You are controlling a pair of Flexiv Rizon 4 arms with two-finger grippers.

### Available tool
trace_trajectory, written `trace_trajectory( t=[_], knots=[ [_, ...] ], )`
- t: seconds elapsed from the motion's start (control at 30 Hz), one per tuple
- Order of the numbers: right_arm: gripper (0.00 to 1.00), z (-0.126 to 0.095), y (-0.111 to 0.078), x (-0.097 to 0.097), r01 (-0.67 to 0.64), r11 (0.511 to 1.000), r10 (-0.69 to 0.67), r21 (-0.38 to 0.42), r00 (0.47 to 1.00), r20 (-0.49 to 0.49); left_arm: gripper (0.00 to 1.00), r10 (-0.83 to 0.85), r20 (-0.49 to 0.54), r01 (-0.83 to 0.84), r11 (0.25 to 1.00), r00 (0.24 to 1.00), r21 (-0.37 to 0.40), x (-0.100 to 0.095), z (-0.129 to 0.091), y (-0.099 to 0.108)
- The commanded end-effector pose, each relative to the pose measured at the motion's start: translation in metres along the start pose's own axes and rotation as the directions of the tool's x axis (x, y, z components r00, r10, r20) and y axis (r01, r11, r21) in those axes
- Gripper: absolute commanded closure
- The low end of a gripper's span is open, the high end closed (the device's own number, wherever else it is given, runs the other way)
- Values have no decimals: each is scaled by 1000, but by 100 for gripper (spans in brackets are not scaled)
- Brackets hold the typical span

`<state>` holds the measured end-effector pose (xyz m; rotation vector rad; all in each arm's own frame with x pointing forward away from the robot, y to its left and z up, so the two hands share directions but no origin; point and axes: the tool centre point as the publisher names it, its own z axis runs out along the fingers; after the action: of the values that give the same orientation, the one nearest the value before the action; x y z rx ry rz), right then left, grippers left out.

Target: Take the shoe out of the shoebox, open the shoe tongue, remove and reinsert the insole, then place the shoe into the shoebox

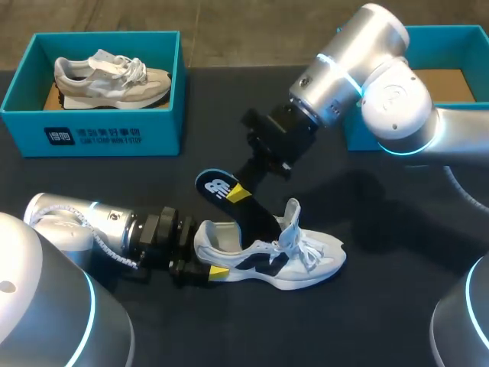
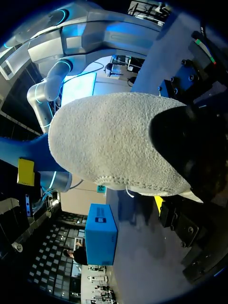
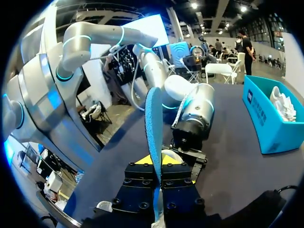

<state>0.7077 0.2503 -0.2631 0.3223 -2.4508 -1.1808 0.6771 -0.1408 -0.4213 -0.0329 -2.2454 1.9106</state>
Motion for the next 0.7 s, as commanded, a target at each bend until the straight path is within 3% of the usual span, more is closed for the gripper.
trace_trajectory(
  t=[0.03, 0.4, 0.7],
  knots=[
    [100, 1, 0, 0, 1, 1000, -1, 0, 1000, 1, 100, -1, 1, 1, 1000, 1000, -1, 0, 0, 1],
    [100, -38, 15, -9, 2, 994, -2, -111, 1000, 0, 100, -1, 1, 1, 1000, 1000, -1, 0, 0, 1],
    [100, -84, 44, -8, 19, 974, -6, -227, 999, 54, 100, -1, 1, 1, 1000, 1000, -1, 0, 0, 1]
  ],
)
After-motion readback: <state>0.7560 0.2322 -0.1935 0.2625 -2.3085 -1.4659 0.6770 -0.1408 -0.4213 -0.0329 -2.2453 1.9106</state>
